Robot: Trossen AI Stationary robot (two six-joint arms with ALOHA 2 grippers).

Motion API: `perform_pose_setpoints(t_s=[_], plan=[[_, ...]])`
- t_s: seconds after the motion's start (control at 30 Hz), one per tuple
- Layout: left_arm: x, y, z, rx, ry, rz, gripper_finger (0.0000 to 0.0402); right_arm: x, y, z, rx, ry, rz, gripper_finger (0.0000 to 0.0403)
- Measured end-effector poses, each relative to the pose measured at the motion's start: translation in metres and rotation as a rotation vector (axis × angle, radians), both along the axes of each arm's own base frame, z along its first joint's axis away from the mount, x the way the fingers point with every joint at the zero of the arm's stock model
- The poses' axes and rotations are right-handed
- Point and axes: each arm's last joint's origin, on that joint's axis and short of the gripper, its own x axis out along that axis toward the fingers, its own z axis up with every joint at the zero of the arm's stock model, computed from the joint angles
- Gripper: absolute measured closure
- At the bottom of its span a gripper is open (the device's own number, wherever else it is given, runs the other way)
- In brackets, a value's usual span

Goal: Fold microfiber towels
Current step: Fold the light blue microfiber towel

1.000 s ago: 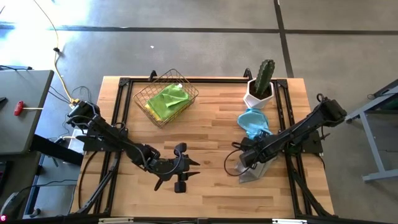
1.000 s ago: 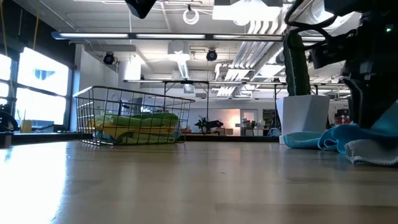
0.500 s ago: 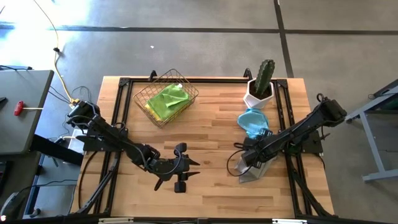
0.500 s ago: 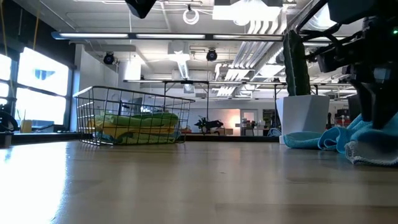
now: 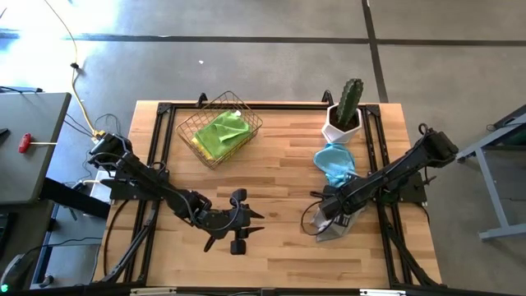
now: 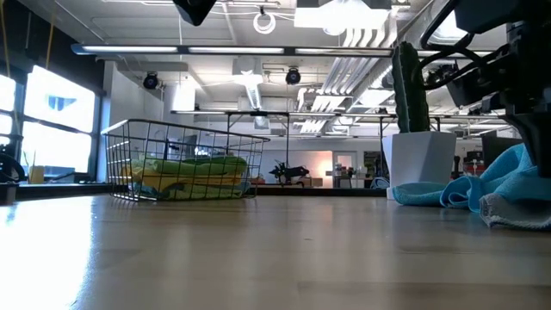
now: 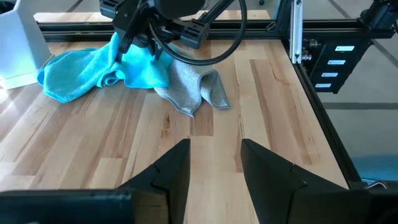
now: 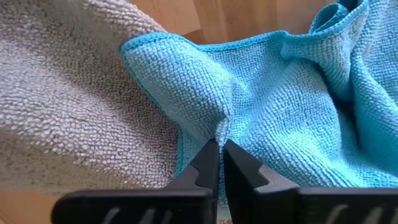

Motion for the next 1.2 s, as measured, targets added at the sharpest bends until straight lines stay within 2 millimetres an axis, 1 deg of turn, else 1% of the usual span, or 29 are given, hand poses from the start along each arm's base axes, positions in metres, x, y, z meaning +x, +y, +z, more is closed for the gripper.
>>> perform_pose_setpoints(t_s=[0.1, 0.2, 0.27, 0.47, 0.6, 0.7, 0.8, 0.9, 1.03, 1.1, 1.2], plan=[[0.000, 0.000, -0.001, 0.003, 0.006, 0.000, 0.0271, 0.001, 0.000, 0.002, 0.000, -0.003, -0.002, 0.0396], [0.000, 0.000, -0.001, 0.004, 0.008, 0.000, 0.0271, 0.010, 0.001, 0.013, 0.016, -0.049, -0.002, 0.0400], [-0.001, 0.000, -0.002, 0.010, 0.020, 0.000, 0.0271, 0.020, 0.004, 0.027, 0.022, -0.103, 0.025, 0.0400], [-0.002, 0.001, -0.003, 0.051, 0.045, -0.018, 0.0271, 0.052, 0.009, 0.084, -0.036, -0.373, 0.096, 0.0402], [-0.002, 0.001, -0.004, 0.134, 0.059, -0.062, 0.0271, 0.065, 0.011, 0.110, -0.041, -0.523, 0.093, 0.0402], [-0.002, 0.001, -0.003, 0.255, 0.075, -0.122, 0.0271, 0.073, 0.014, 0.119, 0.007, -0.605, 0.081, 0.0402], [-0.002, 0.003, -0.003, 0.435, 0.096, -0.133, 0.0270, 0.079, 0.018, 0.123, 0.076, -0.675, 0.091, 0.0402], [-0.001, 0.005, 0.000, 0.613, 0.112, -0.143, 0.0267, 0.085, 0.021, 0.126, 0.107, -0.739, 0.090, 0.0402], [-0.001, 0.005, 0.001, 0.808, 0.148, -0.240, 0.0256, 0.093, 0.019, 0.132, 0.149, -0.822, 0.053, 0.0403], [0.000, 0.004, 0.002, 0.868, 0.150, -0.263, 0.0249, 0.097, 0.018, 0.134, 0.181, -0.857, 0.049, 0.0403], [0.002, 0.005, 0.005, 0.886, 0.127, -0.234, 0.0239, 0.100, 0.016, 0.137, 0.194, -0.891, 0.039, 0.0403]])
